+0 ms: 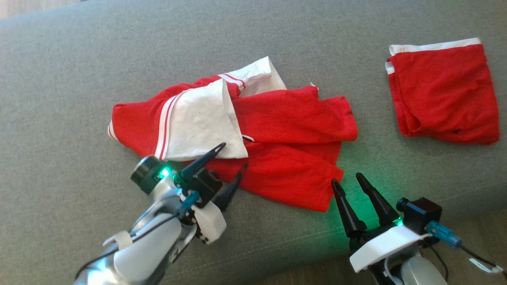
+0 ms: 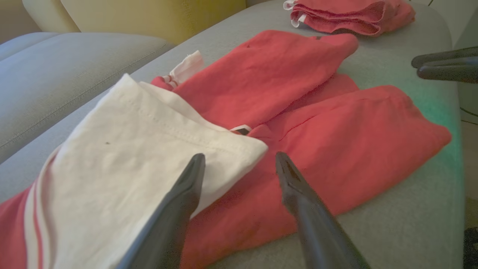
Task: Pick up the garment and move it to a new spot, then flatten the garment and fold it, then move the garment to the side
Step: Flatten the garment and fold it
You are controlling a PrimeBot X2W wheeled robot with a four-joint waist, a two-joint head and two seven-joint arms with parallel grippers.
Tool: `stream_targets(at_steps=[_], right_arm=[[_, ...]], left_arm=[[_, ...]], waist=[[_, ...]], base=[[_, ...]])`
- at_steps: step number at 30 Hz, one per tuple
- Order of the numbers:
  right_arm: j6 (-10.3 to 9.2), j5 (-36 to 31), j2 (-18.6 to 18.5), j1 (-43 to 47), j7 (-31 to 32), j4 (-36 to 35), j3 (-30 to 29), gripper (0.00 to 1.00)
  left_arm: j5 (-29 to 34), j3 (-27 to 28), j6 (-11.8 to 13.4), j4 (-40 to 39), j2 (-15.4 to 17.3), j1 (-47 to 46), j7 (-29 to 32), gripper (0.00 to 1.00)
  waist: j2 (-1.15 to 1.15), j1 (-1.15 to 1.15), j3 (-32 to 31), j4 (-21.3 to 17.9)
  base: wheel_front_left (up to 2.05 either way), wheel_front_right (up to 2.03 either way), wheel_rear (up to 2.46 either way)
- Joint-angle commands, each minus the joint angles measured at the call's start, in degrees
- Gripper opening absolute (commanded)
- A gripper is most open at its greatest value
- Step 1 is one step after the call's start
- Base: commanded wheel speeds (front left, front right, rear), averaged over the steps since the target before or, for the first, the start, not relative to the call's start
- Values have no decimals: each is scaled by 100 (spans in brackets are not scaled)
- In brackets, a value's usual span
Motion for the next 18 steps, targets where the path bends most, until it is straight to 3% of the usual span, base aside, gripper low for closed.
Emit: stream_targets(at_steps=[1,3,6,7,8,18], right_arm=[[-1,-74,-50,-128,-54,-193,140,100],[-1,-82,-50,-150,-54,-203,135,100],[-1,-73,-50,-179,-54,-187,148,100],[-1,-44,-50,-193,-54,-175,154,100],[-1,13,-50,-208,-54,-167,154,100],[-1,434,-50,-324,-54,137,101,100]], left_arm=[[39,257,-15,-91,51,-331,-33,80],[55,306,-28,-44,40,-389,-33,50],[82,371,-40,30,25,-452,-33,29],[91,387,-49,53,22,-468,-33,18],[102,402,-59,69,18,-482,-33,0],[208,712,5,-334,127,-368,-34,0]], waist=[[0,0,72,22],[0,0,130,34],[0,0,202,46],[0,0,224,52],[0,0,240,57],[0,0,250,226]], base=[[0,0,0],[0,0,0],[0,0,0],[0,0,0],[0,0,0],[0,0,0]])
